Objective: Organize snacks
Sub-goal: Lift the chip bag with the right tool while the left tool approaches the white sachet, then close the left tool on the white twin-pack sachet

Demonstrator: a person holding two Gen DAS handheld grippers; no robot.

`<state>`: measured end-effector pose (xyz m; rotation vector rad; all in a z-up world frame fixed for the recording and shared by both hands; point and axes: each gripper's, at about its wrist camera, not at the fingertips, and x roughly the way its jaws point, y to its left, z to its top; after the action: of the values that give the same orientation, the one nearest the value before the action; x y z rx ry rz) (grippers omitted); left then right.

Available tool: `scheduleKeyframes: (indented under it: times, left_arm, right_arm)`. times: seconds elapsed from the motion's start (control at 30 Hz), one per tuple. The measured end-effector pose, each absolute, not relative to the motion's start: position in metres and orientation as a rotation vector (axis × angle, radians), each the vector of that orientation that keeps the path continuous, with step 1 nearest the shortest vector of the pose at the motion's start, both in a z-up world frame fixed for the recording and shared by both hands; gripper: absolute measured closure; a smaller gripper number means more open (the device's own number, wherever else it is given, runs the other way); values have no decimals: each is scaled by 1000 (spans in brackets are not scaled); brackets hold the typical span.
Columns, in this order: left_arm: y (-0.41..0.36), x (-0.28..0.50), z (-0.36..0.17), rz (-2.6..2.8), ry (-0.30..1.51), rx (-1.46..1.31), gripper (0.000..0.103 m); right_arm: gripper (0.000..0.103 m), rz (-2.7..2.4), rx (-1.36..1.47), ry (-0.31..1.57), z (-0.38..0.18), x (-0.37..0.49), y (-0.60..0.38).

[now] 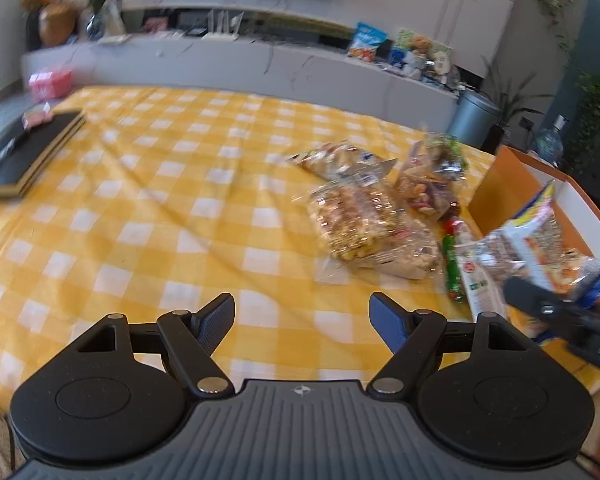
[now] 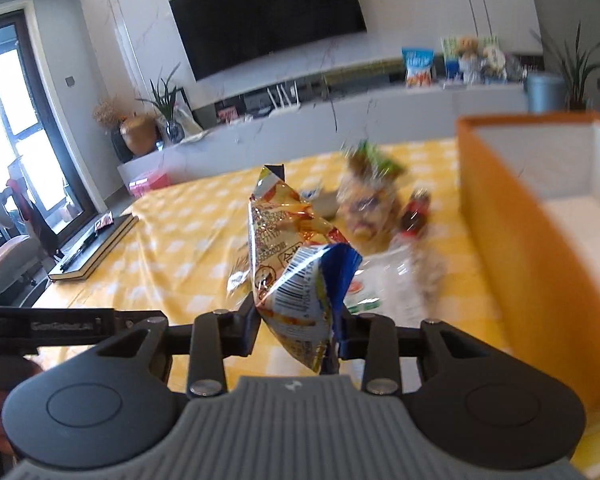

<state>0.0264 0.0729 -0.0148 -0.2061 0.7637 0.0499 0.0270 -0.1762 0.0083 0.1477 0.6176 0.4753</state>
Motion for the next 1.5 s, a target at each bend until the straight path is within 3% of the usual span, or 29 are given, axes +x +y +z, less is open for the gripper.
scheduleKeyframes:
  times: [0.2,0.6,1.33,1.5]
  left_arm:
    - [26,22,2,-48,703,-57,12]
    - [-24,36,4,-89,824,3,12]
    - [-118,114,-47,7,1012,73,12]
    - [-126,132,-62,73,1046,64,8]
  right_arm:
    - [69,422,123,576,20,-6,-218]
    - [68,345,18,472,42,-24,-246]
    - [68,233,174,487,44,-21,-285]
    - [68,213,179,505,42,-16,-285]
